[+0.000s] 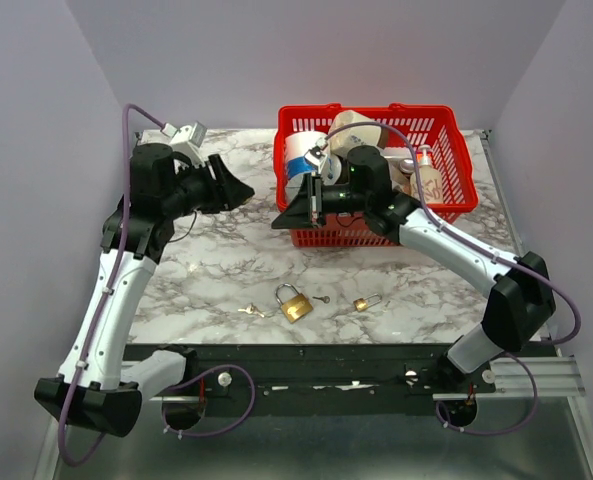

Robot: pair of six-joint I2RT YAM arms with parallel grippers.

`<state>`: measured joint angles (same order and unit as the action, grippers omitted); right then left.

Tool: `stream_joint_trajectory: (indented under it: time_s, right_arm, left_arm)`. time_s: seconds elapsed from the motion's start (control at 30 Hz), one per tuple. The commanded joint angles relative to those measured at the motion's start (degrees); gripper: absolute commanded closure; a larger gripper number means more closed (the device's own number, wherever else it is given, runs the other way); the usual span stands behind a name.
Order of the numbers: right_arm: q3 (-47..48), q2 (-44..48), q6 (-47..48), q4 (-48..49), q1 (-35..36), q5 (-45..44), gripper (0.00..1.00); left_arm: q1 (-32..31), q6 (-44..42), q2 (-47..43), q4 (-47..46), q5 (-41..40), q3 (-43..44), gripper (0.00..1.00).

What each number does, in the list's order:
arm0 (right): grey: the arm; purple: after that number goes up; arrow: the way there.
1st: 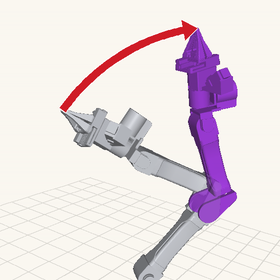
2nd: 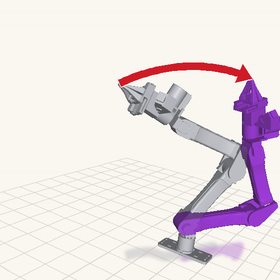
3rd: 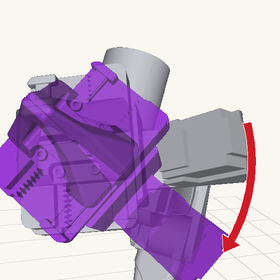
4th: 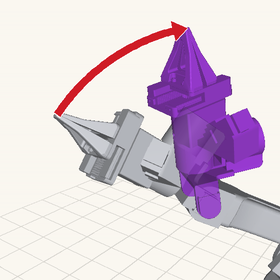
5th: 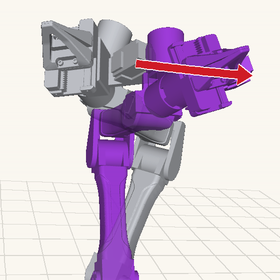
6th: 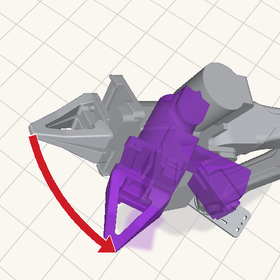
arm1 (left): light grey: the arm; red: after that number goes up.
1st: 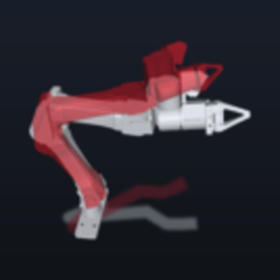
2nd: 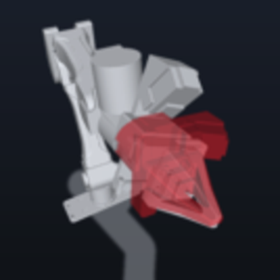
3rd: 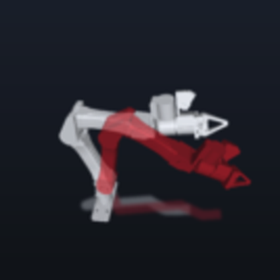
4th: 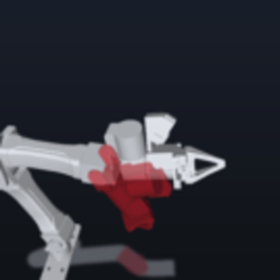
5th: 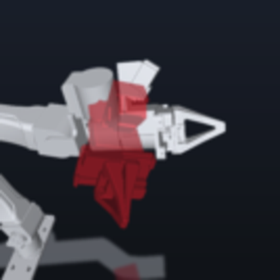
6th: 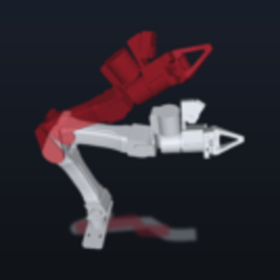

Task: Lock with the key
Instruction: Adjust the lock, then place the lock at the center of the board.

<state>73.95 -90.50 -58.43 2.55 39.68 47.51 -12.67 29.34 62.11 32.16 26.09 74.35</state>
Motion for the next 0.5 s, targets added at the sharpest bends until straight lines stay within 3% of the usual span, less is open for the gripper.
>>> stream_joint_trajectory:
  time_s: [0.0, 0.13, 0.47]
  right_arm:
    - [1.4, 2.4, 3.2, 0.4, 0.3, 1.9, 0.99]
    - [2.0, 5.2, 9.8, -1.8, 0.3, 2.5, 0.91]
    - [4.9, 9.5, 21.1, -8.3, 0.3, 1.0, 0.88]
  left_arm:
    - [1.9, -6.1, 3.9, 19.0, -3.0, 0.2, 1.0]
    - [2.4, -8.0, 6.4, 24.4, -9.2, -6.6, 1.0]
    - [2.4, -3.2, 13.6, 24.9, -16.3, -23.0, 1.0]
